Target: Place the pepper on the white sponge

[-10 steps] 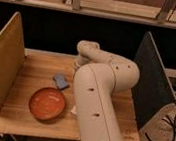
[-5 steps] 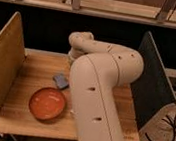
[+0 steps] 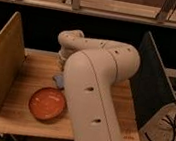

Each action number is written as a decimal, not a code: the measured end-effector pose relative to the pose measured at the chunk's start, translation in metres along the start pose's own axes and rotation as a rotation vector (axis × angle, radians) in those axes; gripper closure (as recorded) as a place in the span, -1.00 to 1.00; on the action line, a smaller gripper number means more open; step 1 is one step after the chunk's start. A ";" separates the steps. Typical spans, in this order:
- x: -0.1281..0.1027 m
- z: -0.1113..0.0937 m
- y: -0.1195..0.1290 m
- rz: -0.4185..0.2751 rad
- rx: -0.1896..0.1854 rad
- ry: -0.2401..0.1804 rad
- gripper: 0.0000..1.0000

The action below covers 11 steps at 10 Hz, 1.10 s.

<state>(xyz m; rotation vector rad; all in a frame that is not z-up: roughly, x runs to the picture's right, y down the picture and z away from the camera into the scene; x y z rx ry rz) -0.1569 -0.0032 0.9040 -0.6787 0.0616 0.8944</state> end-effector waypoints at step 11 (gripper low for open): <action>-0.022 0.047 0.029 -0.051 -0.108 -0.015 0.21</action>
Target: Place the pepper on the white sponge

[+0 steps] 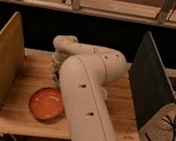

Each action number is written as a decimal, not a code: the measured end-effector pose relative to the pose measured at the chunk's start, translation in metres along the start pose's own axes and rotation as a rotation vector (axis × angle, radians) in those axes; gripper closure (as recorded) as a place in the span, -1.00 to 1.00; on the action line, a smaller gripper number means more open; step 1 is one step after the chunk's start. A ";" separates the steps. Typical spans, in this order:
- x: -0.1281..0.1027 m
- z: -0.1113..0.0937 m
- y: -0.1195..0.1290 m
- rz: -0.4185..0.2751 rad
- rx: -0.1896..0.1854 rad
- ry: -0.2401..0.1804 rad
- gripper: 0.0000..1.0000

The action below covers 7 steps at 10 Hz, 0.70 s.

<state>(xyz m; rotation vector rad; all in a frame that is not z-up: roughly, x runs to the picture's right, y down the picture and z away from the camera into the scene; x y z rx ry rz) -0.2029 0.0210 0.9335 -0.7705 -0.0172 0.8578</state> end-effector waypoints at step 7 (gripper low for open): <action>0.000 0.000 0.000 0.000 0.000 0.001 -0.60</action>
